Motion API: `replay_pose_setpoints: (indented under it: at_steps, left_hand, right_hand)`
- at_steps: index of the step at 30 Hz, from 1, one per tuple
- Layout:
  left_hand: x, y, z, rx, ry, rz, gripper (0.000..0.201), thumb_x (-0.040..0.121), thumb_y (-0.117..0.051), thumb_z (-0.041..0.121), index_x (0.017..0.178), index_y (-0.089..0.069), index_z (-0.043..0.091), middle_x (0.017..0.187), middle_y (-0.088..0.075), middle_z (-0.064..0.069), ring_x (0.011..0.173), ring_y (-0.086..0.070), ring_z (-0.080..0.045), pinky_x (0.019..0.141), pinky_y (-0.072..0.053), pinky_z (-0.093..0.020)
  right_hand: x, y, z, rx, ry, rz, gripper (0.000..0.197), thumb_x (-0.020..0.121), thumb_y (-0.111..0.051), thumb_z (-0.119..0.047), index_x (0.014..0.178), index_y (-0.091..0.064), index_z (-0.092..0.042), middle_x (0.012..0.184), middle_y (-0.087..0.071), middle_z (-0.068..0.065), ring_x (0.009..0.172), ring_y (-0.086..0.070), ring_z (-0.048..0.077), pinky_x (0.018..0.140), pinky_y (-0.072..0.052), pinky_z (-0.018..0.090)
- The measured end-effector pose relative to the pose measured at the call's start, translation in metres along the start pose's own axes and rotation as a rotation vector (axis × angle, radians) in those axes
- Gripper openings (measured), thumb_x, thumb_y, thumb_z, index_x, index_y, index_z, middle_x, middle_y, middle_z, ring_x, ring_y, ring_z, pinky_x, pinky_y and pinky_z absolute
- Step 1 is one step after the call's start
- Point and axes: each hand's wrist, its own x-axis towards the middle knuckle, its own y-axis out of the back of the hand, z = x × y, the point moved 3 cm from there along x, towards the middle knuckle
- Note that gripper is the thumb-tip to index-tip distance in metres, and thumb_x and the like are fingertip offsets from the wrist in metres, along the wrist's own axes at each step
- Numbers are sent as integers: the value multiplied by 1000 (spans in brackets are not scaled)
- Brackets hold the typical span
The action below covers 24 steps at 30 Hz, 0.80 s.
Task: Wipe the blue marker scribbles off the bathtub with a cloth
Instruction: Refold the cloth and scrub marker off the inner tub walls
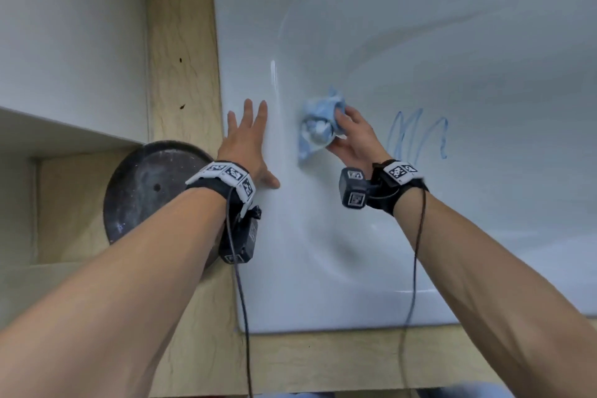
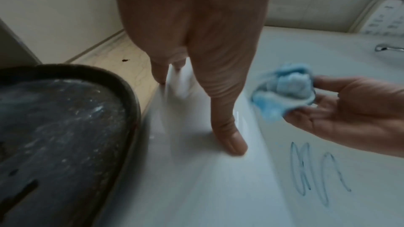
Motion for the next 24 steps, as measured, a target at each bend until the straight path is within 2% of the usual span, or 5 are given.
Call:
replay_pose_setpoints:
  at_steps: [5, 8, 11, 15, 24]
  left_hand:
    - [4, -2, -3, -1, -13, -15, 162, 47, -98, 41, 154, 23, 32, 160, 30, 6, 149, 19, -33, 117, -25, -50]
    - [6, -1, 0, -1, -22, -22, 162, 47, -98, 41, 153, 25, 32, 159, 32, 5, 149, 20, -36, 116, -27, -48]
    - [6, 0, -1, -1, -24, -21, 163, 47, -97, 42, 152, 26, 32, 159, 33, 6, 148, 21, -37, 116, -28, -47]
    - [7, 1, -1, -4, -25, -20, 164, 47, -98, 42, 152, 28, 33, 158, 34, 7, 148, 22, -37, 116, -29, -47]
    - [9, 2, -1, 9, -18, -26, 166, 45, -98, 44, 150, 30, 35, 157, 36, 8, 147, 23, -38, 117, -30, -49]
  right_hand:
    - [29, -3, 4, -168, 30, 194, 34, 93, -67, -10, 126, -62, -18, 122, -66, 8, 109, -65, 24, 76, -60, 34]
    - [38, 8, -5, -560, 225, 392, 39, 82, -65, -6, 114, -71, -26, 119, -68, 4, 111, -65, 16, 88, -60, 45]
    - [32, 0, -9, -741, 245, 367, 30, 92, -58, -16, 117, -74, -22, 120, -71, -5, 102, -66, 4, 99, -53, 32]
    - [15, -16, 1, -834, 222, 312, 43, 92, -65, -40, 129, -66, -20, 133, -63, -5, 119, -58, 8, 106, -46, 28]
    - [4, -24, 33, -823, 472, 227, 44, 89, -76, -25, 131, -65, -18, 149, -45, -13, 135, -48, 5, 113, -37, 18]
